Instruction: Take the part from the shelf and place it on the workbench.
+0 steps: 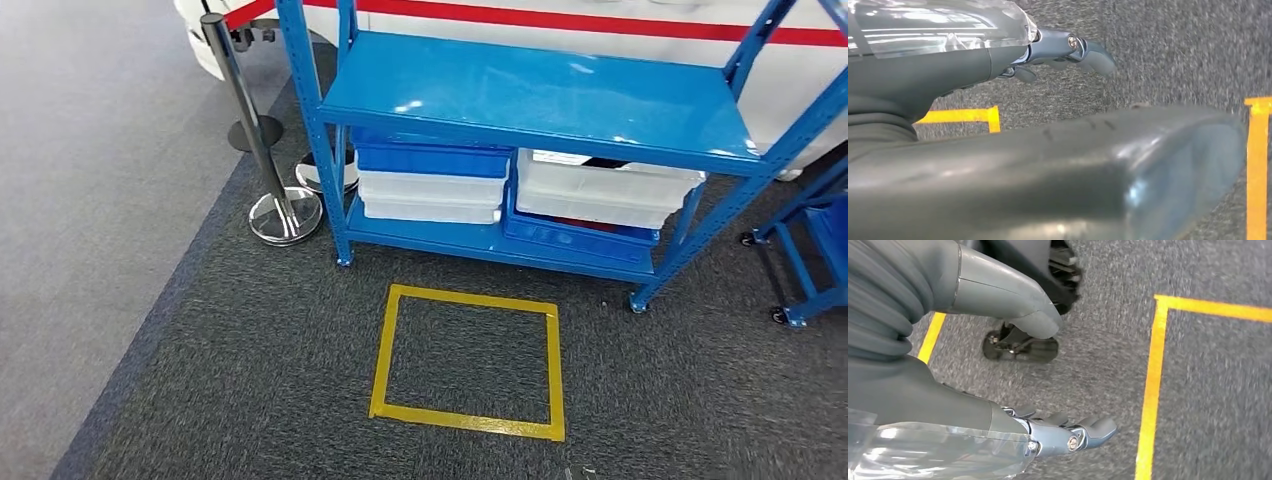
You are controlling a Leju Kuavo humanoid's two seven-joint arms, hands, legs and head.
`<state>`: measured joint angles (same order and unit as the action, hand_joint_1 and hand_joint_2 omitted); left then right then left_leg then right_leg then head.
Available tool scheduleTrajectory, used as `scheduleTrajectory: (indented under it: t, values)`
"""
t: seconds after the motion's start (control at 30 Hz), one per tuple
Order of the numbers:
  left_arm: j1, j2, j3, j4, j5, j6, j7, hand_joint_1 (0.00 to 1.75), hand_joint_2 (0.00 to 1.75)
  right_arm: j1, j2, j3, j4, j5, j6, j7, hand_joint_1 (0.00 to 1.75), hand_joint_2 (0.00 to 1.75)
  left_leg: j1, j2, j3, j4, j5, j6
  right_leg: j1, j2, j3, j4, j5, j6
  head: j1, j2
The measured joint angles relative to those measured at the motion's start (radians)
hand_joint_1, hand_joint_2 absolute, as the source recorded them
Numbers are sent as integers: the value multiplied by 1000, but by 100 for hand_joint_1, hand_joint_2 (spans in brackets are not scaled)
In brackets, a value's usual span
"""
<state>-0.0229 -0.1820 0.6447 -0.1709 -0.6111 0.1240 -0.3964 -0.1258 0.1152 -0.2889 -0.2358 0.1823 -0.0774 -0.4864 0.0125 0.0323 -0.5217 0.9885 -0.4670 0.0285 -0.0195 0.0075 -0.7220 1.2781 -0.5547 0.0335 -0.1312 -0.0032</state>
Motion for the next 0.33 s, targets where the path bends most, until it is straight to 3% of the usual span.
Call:
scheduleTrajectory:
  t: [0.03, 0.1, 0.17, 0.2, 0.23, 0.33]
  values:
    - [0, 0, 0, 0, -1, 0, 0, 0, 0, 1, 0, 0, 0, 0, 0, 0, 0, 175, 0, 14, 2, 0, -2, -2, -3, -3, -3, 6, 10, 3, 0, 0]
    - [-1, 0, 0, 0, -4, 0, 0, 0, 0, 3, 0, -1, 0, 0, 0, -1, 0, 175, 0, 39, 9, 1, -9, -8, -5, -24, 50, -96, 71, 4, 0, 0]
    - [-1, 0, 0, 0, -6, 0, 0, 0, 0, 0, 0, -1, 0, 1, 0, -2, 0, 175, -5, 61, 17, 3, -19, -19, 2, -69, 114, -218, 112, -6, 0, 0]
    - [-1, 0, -1, 0, -6, 0, 0, 0, 0, -2, 1, -1, 0, 1, 0, -3, 0, 175, -8, 72, 20, 3, -24, -25, 6, -83, 129, -248, 116, -14, 0, 0]
    - [-2, 0, -1, 0, -6, 0, 0, 0, 0, -3, 1, -1, 0, 2, -1, -4, 0, 175, -11, 82, 24, 3, -27, -31, 10, -84, 132, -256, 112, -22, 0, 0]
    - [-8, 0, -1, 0, -6, 0, 0, 0, 0, -1, 3, -1, 0, 5, -1, -5, 0, 175, -9, 100, 36, 3, -36, -45, 9, -52, 131, -259, 114, -38, 0, 0]
